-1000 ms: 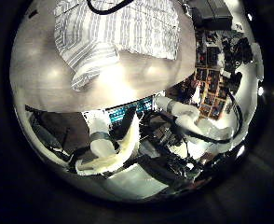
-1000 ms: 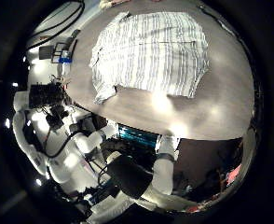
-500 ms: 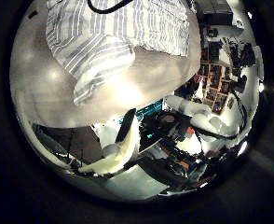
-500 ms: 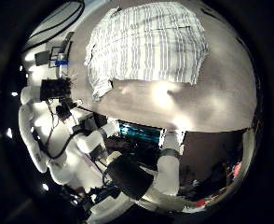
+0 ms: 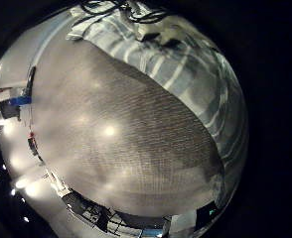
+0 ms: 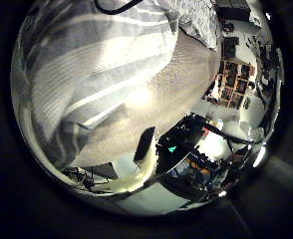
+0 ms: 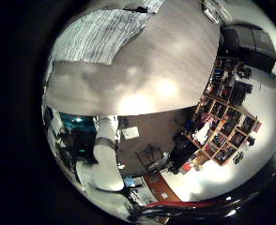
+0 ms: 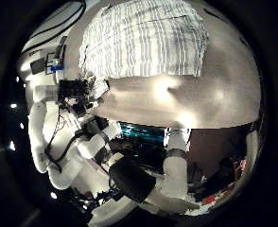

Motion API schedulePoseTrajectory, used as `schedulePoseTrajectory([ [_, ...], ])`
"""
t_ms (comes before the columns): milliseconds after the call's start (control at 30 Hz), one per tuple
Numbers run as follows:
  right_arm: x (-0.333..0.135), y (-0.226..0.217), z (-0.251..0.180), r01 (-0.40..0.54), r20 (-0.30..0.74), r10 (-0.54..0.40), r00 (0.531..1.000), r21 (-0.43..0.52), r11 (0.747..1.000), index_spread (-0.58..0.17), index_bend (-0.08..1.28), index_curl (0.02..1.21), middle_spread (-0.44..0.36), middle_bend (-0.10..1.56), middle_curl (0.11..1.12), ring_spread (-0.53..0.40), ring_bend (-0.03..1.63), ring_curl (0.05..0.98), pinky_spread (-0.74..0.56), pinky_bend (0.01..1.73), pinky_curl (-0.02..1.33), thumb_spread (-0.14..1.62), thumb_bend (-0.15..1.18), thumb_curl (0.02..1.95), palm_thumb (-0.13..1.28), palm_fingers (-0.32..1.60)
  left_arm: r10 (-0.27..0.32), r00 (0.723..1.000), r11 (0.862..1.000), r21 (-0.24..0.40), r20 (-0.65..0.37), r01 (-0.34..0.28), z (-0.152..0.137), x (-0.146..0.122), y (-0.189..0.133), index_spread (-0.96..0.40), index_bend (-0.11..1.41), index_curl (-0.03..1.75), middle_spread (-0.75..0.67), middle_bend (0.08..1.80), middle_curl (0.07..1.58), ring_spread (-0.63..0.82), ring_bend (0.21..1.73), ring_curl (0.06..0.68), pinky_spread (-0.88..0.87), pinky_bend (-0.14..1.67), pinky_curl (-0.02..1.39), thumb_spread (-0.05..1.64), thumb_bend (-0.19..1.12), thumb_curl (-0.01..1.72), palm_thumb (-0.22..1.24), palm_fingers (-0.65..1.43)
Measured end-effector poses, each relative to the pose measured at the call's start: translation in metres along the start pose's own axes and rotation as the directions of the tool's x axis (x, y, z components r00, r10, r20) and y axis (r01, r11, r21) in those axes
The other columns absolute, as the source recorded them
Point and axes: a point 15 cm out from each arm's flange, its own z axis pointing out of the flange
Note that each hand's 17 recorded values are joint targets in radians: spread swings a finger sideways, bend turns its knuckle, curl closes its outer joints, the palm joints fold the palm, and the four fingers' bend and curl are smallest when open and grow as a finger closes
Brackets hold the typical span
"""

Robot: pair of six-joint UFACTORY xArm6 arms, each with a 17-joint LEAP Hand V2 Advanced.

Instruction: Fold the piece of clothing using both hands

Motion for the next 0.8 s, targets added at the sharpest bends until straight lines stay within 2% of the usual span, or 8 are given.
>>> schedulePoseTrajectory([
  [133, 0.002, -0.003, 0.002, 0.006, -0.001, -0.006, 1.000, -0.006, 1.000, -0.359, 0.15, 0.26, -0.002, 0.26, 0.36, 0.117, 0.57, 0.222, 0.38, 0.59, 0.25, 1.23, -0.02, 0.26, 0.22, 0.17, -0.010, 1.000, 1.000, -0.027, 0.009, 0.010, -0.006, 0.006, -0.001, -0.04, 0.30, 0.42, 0.03, 0.54, 0.42, 0.20, 0.61, 0.185, 0.27, 0.23, 0.28, 0.99, 0.07, 0.37, 0.49, 0.52],
  [167, 0.002, -0.004, 0.004, 0.007, 0.001, -0.007, 1.000, -0.011, 1.000, -0.359, 0.16, 0.26, -0.002, 0.26, 0.36, 0.117, 0.57, 0.222, 0.38, 0.59, 0.25, 1.23, -0.02, 0.26, 0.22, 0.17, -0.013, 1.000, 0.999, -0.040, 0.010, 0.014, -0.008, 0.008, 0.000, -0.07, 0.30, 0.43, -0.02, 0.60, 0.44, 0.11, 0.66, 0.197, 0.19, 0.27, 0.29, 1.01, 0.08, 0.38, 0.53, 0.66],
  [267, 0.001, -0.008, 0.005, 0.010, 0.001, -0.010, 1.000, -0.019, 1.000, -0.359, 0.15, 0.26, -0.002, 0.26, 0.36, 0.118, 0.57, 0.222, 0.38, 0.58, 0.25, 1.23, -0.02, 0.26, 0.22, 0.17, -0.022, 0.999, 0.998, -0.063, 0.029, 0.024, -0.015, 0.011, -0.004, -0.17, 0.25, 0.46, -0.17, 0.74, 0.51, -0.19, 0.84, 0.247, -0.13, 0.54, 0.34, 1.04, 0.12, 0.42, 0.67, 1.11],
  [367, 0.002, -0.012, 0.009, 0.012, 0.002, -0.012, 1.000, -0.026, 1.000, -0.363, 0.15, 0.26, -0.009, 0.26, 0.36, 0.102, 0.57, 0.223, 0.38, 0.59, 0.25, 1.23, -0.02, 0.26, 0.22, 0.18, -0.018, 0.999, 0.998, -0.056, 0.052, 0.021, -0.020, 0.012, -0.010, -0.27, 0.28, 0.53, -0.29, 0.83, 0.61, -0.35, 1.04, 0.356, -0.34, 0.80, 0.47, 1.05, 0.14, 0.46, 0.77, 1.27],
  [467, 0.002, -0.018, 0.013, 0.013, 0.002, -0.013, 1.000, -0.022, 1.000, -0.352, 0.15, 0.26, -0.026, 0.28, 0.36, 0.044, 0.63, 0.229, 0.32, 0.61, 0.24, 1.22, -0.01, 0.26, 0.24, 0.30, -0.017, 0.998, 0.999, -0.046, 0.067, 0.020, -0.028, 0.011, -0.014, -0.36, 0.35, 0.61, -0.36, 0.90, 0.68, -0.42, 1.16, 0.419, -0.45, 0.98, 0.54, 1.05, 0.13, 0.49, 0.82, 1.24],
  [633, -0.001, -0.037, 0.019, 0.034, -0.012, -0.034, 0.999, 0.004, 0.999, -0.334, 0.15, 0.26, -0.058, 0.32, 0.37, -0.049, 0.72, 0.257, 0.21, 0.63, 0.24, 1.21, 0.00, 0.29, 0.33, 0.38, -0.021, 0.997, 1.000, -0.015, 0.072, 0.022, -0.046, 0.008, -0.022, -0.49, 0.46, 0.75, -0.45, 1.00, 0.76, -0.46, 1.28, 0.475, -0.53, 1.12, 0.61, 1.04, 0.09, 0.52, 0.84, 1.15],
  [733, -0.009, -0.043, 0.034, 0.060, -0.019, -0.061, 0.998, -0.026, 0.998, -0.317, 0.16, 0.27, -0.077, 0.33, 0.38, -0.097, 0.76, 0.273, 0.14, 0.63, 0.23, 1.18, -0.01, 0.30, 0.37, 0.35, -0.018, 0.997, 1.000, -0.016, 0.073, 0.019, -0.060, 0.009, -0.023, -0.54, 0.48, 0.83, -0.48, 1.04, 0.79, -0.46, 1.31, 0.492, -0.55, 1.17, 0.63, 1.04, 0.06, 0.54, 0.85, 1.12],
  [800, -0.013, -0.040, 0.060, 0.070, -0.017, -0.071, 0.997, -0.078, 0.995, -0.312, 0.17, 0.27, -0.083, 0.33, 0.38, -0.108, 0.76, 0.276, 0.13, 0.62, 0.23, 1.17, -0.01, 0.31, 0.38, 0.34, -0.017, 0.997, 1.000, -0.020, 0.073, 0.019, -0.069, 0.010, -0.022, -0.57, 0.48, 0.88, -0.50, 1.05, 0.81, -0.46, 1.33, 0.499, -0.56, 1.19, 0.64, 1.04, 0.04, 0.55, 0.85, 1.10],
])
